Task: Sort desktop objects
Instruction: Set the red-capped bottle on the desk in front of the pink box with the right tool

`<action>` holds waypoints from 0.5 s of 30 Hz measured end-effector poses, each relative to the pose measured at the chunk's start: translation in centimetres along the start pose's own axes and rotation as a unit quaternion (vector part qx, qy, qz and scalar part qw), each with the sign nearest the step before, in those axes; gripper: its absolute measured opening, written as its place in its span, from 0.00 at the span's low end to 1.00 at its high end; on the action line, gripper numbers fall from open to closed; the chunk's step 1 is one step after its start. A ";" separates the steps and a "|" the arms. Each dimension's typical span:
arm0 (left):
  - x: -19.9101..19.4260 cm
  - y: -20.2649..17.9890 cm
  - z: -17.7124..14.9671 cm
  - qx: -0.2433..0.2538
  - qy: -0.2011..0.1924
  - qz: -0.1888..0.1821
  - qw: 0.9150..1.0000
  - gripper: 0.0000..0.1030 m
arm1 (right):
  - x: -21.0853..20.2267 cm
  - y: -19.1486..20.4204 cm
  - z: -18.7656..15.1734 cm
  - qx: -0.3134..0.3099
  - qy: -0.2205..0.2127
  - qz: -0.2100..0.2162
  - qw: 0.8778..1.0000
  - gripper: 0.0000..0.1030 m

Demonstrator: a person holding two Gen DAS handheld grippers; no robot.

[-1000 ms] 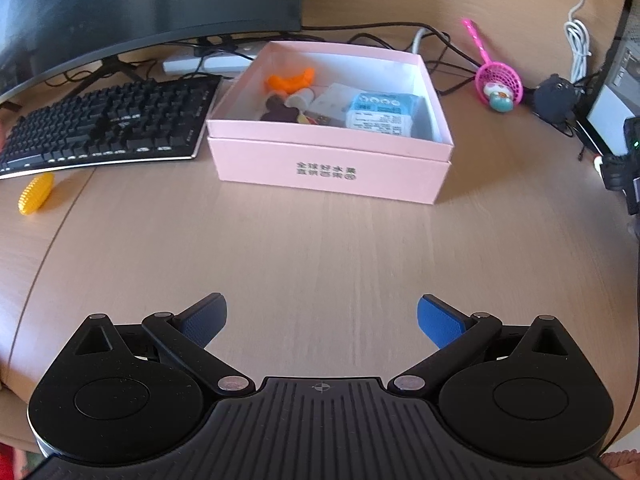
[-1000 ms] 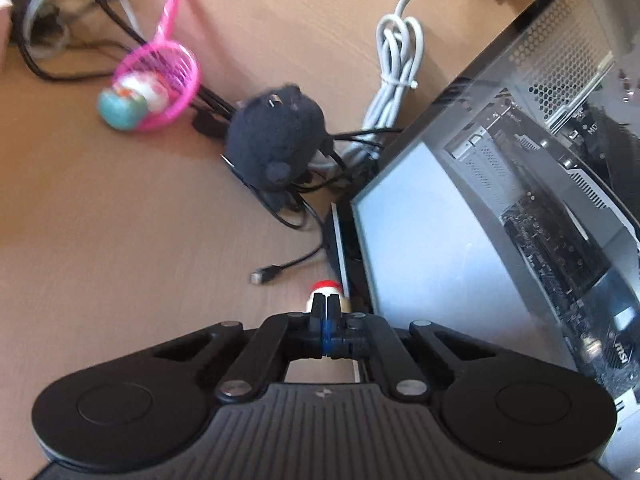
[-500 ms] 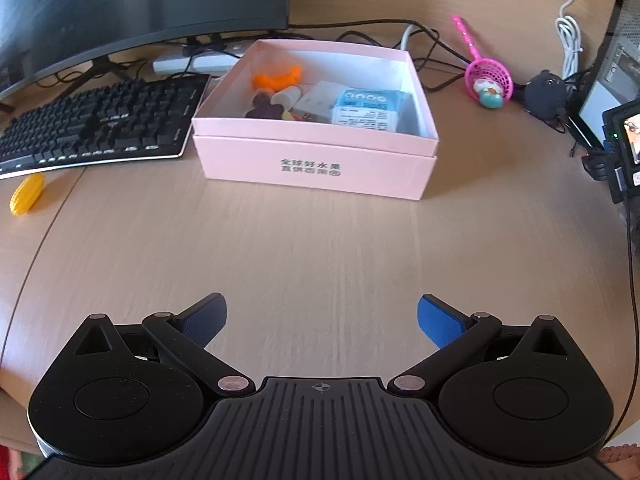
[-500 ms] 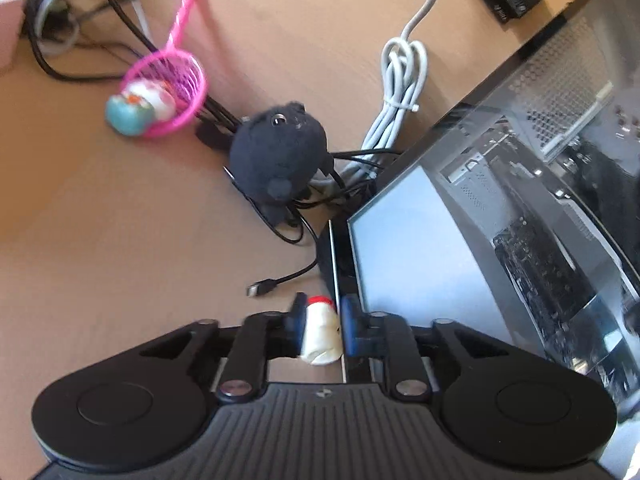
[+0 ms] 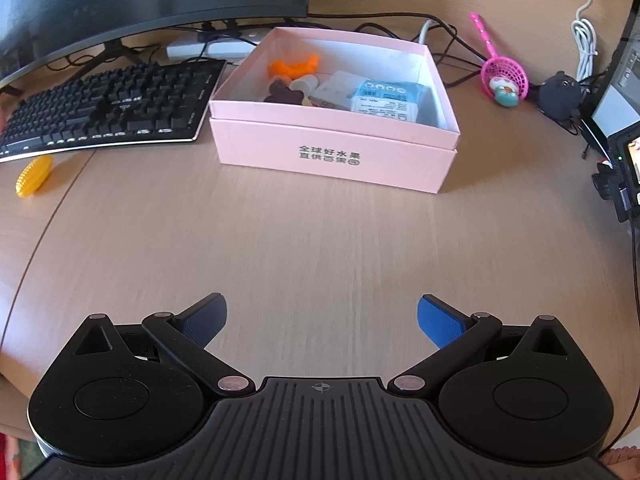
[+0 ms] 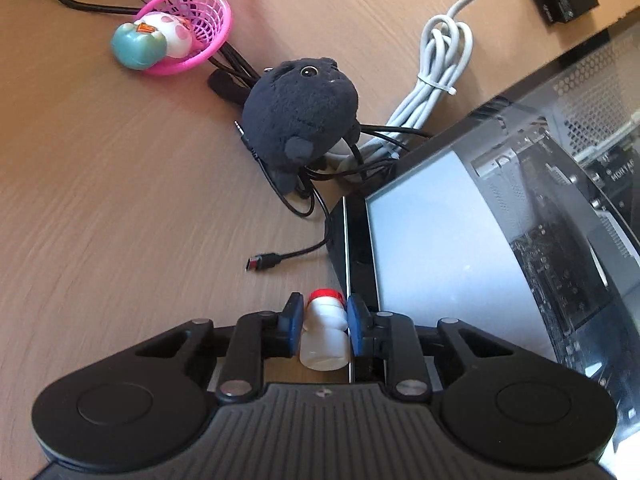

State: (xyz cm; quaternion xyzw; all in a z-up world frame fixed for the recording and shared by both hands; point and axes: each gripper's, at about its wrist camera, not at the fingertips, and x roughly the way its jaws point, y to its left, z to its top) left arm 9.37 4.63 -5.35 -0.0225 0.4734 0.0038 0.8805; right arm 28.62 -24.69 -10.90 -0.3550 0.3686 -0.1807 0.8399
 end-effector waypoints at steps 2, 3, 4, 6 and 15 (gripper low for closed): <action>0.1 -0.3 0.0 0.006 0.000 -0.004 1.000 1.00 | -1.2 -0.4 -0.4 0.014 -0.004 0.013 1.000 0.22; 0.1 -0.5 0.1 0.009 0.000 -0.006 1.000 1.00 | -2.3 -0.6 -0.5 0.022 -0.012 0.023 0.999 0.22; 0.2 -0.7 0.1 0.012 0.000 -0.008 1.000 1.00 | -3.8 -0.9 -0.6 0.030 -0.024 0.036 0.999 0.22; 0.4 -1.2 0.1 0.022 0.002 -0.014 1.000 1.00 | -7.6 -1.3 -0.8 0.047 -0.055 0.082 0.994 0.22; 2.4 -4.1 -0.5 0.091 0.019 -0.040 0.995 1.00 | -18.2 -1.5 0.9 0.126 -0.148 0.361 0.912 0.55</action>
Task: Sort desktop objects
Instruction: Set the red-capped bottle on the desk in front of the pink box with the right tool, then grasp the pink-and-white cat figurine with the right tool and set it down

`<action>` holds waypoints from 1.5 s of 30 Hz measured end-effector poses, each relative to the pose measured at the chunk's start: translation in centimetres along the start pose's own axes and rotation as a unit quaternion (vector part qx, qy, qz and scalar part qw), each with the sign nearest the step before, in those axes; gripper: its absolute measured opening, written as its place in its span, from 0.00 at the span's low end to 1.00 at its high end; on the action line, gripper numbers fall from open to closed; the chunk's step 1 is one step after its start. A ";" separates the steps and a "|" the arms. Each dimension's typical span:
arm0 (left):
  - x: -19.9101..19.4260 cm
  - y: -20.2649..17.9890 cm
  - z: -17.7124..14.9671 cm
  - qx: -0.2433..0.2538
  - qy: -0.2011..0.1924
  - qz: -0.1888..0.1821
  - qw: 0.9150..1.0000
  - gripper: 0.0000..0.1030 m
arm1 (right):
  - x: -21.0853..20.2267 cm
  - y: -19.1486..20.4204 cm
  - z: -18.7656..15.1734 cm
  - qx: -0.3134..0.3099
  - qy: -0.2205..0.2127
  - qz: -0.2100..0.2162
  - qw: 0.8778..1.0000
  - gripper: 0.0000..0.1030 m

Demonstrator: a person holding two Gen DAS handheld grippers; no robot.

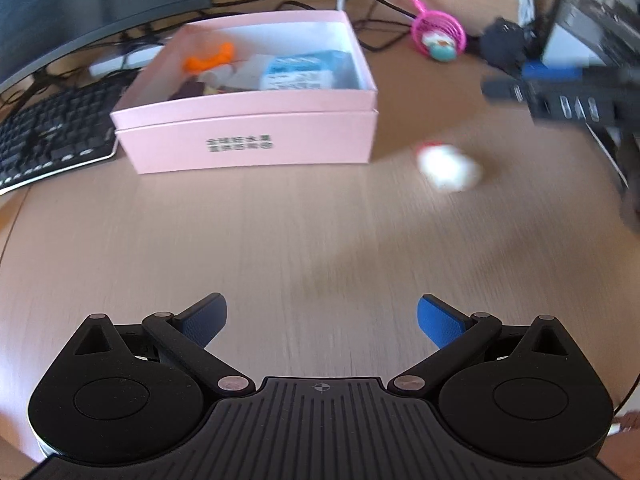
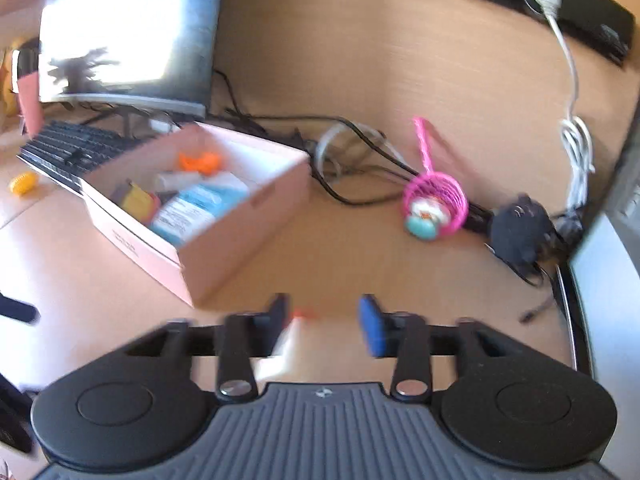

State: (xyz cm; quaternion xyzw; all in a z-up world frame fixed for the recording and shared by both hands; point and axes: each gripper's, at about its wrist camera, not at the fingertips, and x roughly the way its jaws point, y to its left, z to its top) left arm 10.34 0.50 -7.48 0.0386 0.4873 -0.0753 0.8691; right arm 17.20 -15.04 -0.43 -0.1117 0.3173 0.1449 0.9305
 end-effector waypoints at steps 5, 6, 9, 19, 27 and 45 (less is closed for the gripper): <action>0.4 0.3 -0.2 -0.005 0.004 0.017 1.000 1.00 | 1.7 -2.5 1.7 -0.013 -0.047 -0.060 0.997 0.61; 0.5 0.5 -0.2 -0.007 0.005 0.023 1.000 1.00 | 2.7 -3.6 2.2 -0.005 -0.048 -0.074 0.996 0.61; 0.8 1.1 -0.4 -0.019 0.011 0.042 0.999 1.00 | 6.4 -6.5 3.6 0.029 -0.040 -0.097 0.994 0.57; -0.5 3.3 -1.2 -0.061 0.007 0.083 0.995 1.00 | 18.1 -9.3 6.2 0.102 0.039 -0.129 0.986 0.34; -1.1 4.8 -0.5 -0.070 -0.023 0.090 0.993 1.00 | 10.6 -7.4 4.2 0.107 0.030 -0.056 0.992 0.33; -0.4 2.6 2.1 0.006 -0.077 0.042 0.996 1.00 | -3.8 3.0 -4.3 -0.035 0.041 0.051 0.997 0.83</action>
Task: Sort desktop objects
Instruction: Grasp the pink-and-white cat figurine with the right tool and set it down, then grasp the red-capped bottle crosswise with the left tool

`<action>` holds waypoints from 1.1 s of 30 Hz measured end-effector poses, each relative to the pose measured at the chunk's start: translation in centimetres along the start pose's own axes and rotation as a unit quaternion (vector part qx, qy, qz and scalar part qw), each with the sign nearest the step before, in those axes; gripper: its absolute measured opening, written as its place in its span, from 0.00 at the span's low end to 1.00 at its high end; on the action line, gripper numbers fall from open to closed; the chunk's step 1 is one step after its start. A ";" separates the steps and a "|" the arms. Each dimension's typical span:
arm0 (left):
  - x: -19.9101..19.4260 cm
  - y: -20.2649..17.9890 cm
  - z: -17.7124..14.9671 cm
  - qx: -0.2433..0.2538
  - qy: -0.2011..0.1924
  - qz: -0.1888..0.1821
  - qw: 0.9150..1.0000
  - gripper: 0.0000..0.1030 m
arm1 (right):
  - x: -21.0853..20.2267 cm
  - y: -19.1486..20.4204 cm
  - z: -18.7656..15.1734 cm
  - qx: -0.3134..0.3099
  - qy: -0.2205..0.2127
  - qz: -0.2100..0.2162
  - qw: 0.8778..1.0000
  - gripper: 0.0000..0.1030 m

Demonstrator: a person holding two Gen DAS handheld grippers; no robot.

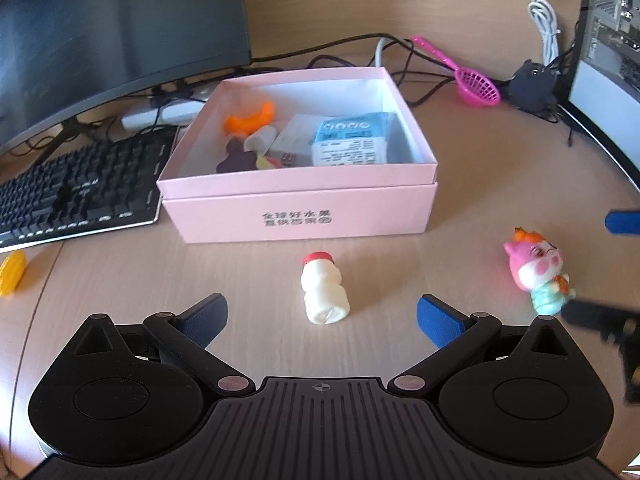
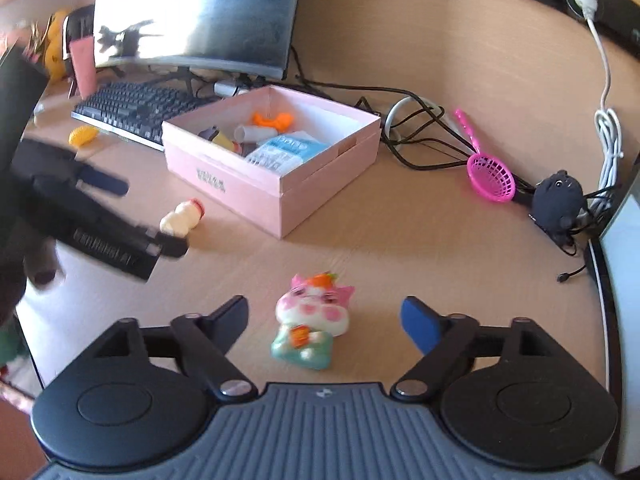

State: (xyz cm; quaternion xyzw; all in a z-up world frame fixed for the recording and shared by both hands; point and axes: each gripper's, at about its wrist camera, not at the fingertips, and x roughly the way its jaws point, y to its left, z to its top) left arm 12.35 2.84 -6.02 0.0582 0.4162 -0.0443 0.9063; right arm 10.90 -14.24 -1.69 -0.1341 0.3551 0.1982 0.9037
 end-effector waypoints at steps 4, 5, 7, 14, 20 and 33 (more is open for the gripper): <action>0.6 0.0 -0.4 0.008 -0.001 0.001 1.000 1.00 | -0.1 1.5 -1.1 -0.010 0.015 -0.014 1.000 0.84; 0.9 0.1 -0.6 0.010 0.000 0.003 1.000 1.00 | -0.1 1.8 -1.2 -0.009 0.015 -0.015 1.000 0.85; 1.2 0.3 -0.9 0.020 -0.003 0.015 1.000 1.00 | -0.2 2.5 -1.3 -0.007 0.013 -0.017 1.000 0.88; 1.4 1.5 -1.4 0.034 -0.013 0.039 0.999 1.00 | -0.2 3.9 -1.4 -0.027 0.010 -0.021 0.999 0.94; 1.8 1.8 -1.5 0.046 -0.013 0.081 0.996 1.00 | 0.0 4.1 -1.5 -0.027 0.014 -0.028 0.999 0.94; 1.6 7.3 -1.1 -0.010 0.003 0.181 0.983 1.00 | 1.5 2.0 -1.9 -0.006 0.036 -0.072 0.997 0.94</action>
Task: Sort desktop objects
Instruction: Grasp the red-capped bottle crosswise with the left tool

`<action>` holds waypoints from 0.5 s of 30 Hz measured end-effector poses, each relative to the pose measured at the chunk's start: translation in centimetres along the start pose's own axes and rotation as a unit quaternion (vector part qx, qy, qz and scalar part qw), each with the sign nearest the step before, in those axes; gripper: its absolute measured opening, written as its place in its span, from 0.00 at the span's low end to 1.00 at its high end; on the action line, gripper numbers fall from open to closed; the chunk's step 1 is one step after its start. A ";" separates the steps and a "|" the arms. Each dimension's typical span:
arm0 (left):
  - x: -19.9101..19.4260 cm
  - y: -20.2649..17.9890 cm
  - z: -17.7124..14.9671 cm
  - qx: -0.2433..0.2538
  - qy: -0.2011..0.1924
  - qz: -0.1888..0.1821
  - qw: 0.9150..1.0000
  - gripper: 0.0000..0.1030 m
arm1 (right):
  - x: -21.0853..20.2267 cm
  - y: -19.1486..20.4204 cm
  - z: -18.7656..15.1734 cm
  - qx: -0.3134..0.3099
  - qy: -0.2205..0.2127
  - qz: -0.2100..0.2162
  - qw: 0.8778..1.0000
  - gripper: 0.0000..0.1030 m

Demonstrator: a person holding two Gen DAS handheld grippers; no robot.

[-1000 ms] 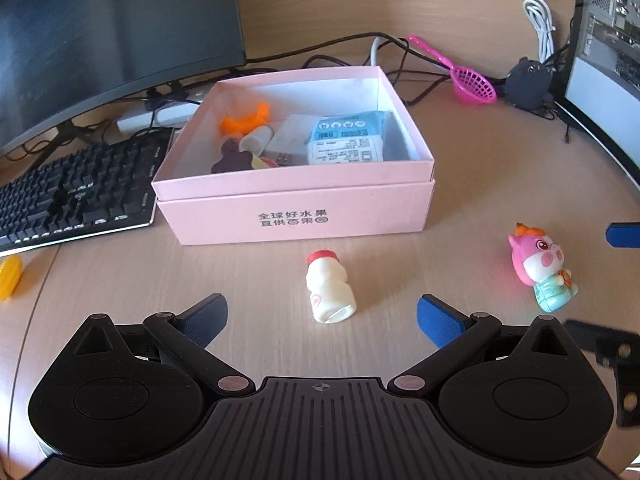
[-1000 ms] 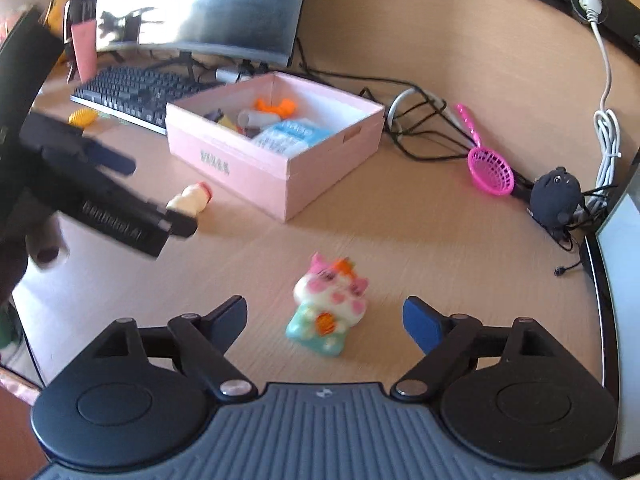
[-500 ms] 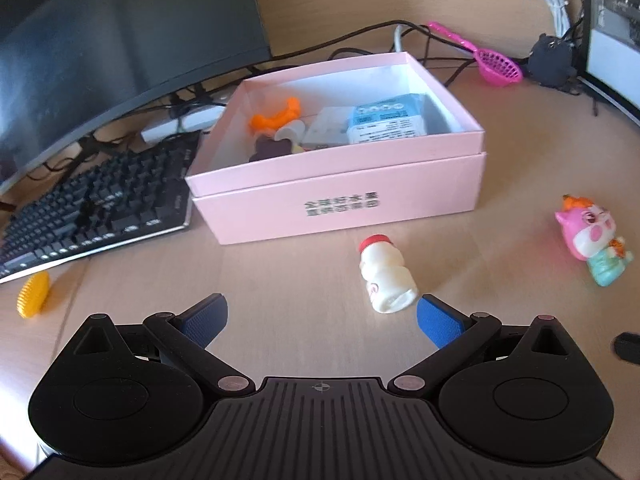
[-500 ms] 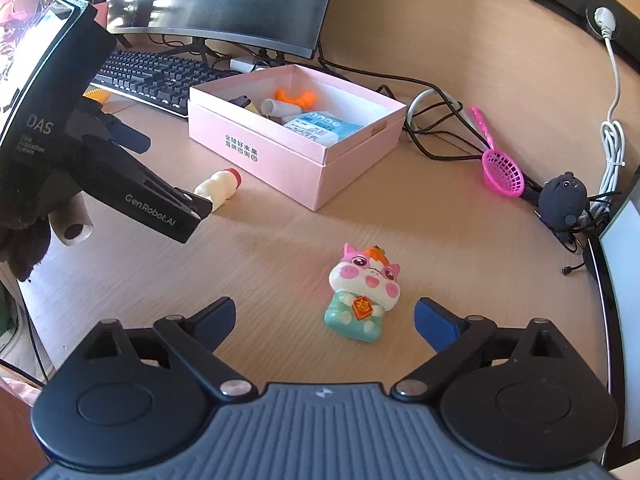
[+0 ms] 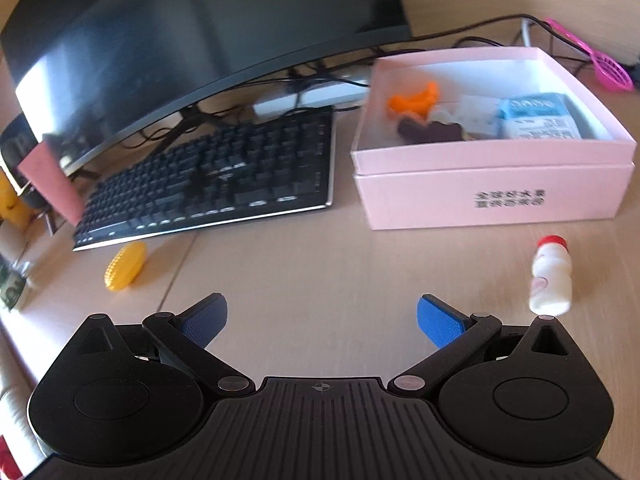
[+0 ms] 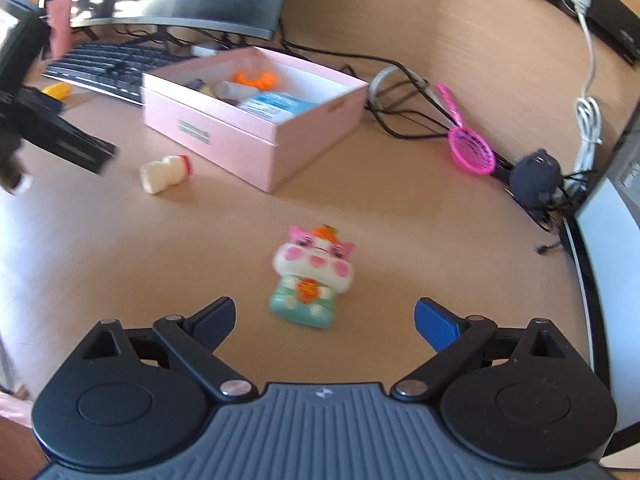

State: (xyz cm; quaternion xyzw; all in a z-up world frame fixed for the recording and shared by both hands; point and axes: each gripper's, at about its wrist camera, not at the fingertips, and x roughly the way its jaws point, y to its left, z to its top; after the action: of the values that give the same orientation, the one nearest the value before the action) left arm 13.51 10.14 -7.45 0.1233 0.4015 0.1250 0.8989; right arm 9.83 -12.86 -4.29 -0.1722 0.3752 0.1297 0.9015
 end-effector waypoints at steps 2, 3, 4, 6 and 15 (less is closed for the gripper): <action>-0.3 0.3 0.0 -0.011 0.002 -0.013 1.000 1.00 | 0.5 -0.6 -0.1 0.006 0.007 -0.014 1.000 0.94; -0.5 0.3 0.0 -0.016 0.004 -0.023 1.000 1.00 | 0.6 -1.0 -0.1 0.011 0.010 -0.020 1.000 0.94; -0.7 0.3 -0.1 -0.020 0.005 -0.036 0.999 1.00 | 0.8 -1.4 -0.2 0.016 0.012 -0.027 0.999 0.94; -1.2 -0.1 -0.2 -0.022 0.002 -0.063 0.998 1.00 | 0.9 -2.0 -0.1 0.024 0.015 -0.036 0.999 0.94; -2.3 -4.7 -0.1 0.012 -0.016 -0.163 0.986 0.44 | 0.2 -1.6 0.2 0.019 -0.001 -0.024 1.000 0.94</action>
State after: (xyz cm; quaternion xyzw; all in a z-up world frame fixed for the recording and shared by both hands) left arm 12.51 5.01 -7.41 0.0684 0.4036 -0.0299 0.9119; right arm 10.67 -14.25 -3.96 -0.1641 0.3721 0.1007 0.9080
